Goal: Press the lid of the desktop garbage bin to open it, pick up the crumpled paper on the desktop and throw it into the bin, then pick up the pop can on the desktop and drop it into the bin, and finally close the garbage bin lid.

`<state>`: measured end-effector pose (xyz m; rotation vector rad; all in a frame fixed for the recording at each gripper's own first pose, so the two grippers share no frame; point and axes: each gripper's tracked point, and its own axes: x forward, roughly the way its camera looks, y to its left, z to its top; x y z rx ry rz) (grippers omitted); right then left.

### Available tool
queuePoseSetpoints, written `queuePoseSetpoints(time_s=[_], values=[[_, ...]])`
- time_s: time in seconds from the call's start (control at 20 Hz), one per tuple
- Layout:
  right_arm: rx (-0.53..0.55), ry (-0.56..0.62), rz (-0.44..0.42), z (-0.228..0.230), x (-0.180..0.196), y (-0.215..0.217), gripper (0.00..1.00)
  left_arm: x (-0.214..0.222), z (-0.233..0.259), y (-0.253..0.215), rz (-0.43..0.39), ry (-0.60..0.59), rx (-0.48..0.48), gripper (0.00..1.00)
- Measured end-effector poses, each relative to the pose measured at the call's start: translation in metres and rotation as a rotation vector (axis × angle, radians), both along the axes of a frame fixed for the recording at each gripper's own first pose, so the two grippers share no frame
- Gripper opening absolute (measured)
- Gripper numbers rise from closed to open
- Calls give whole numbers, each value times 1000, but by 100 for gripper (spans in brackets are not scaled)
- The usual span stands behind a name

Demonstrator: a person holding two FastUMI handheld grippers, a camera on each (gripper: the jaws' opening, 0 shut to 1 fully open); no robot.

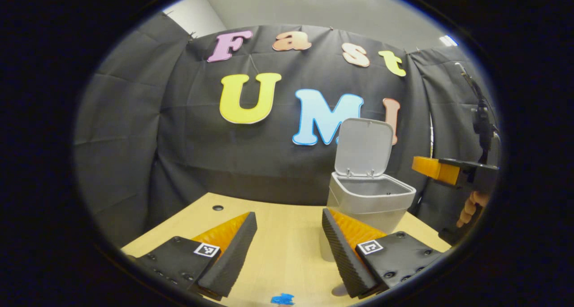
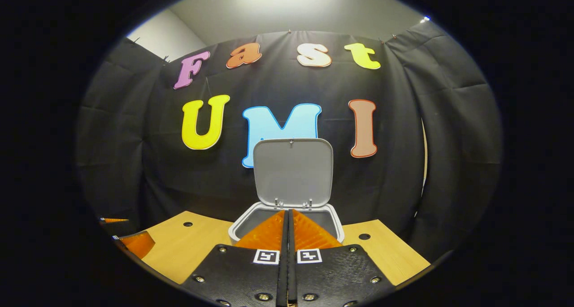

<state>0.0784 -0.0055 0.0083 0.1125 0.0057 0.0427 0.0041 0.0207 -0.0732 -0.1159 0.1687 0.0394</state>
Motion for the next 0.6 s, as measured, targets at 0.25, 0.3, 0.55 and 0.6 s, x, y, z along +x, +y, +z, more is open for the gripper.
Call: queuePoseSetpoints(time_s=[0.25, 0.3, 0.55, 0.6], values=[[-34, -22, -8, 2, -23, 4, 0, -4, -51, -2, -32, 80, 18, 97], [-38, -29, -15, 1, -29, 3, 0, -5, -64, -2, -37, 96, 26, 98], [-91, -45, -18, -1, -52, 7, 0, -19, -127, -5, -58, 193, 36, 96], [-101, -44, -13, -2, -56, 9, 0, -22, -137, -6, -61, 212, 29, 96]])
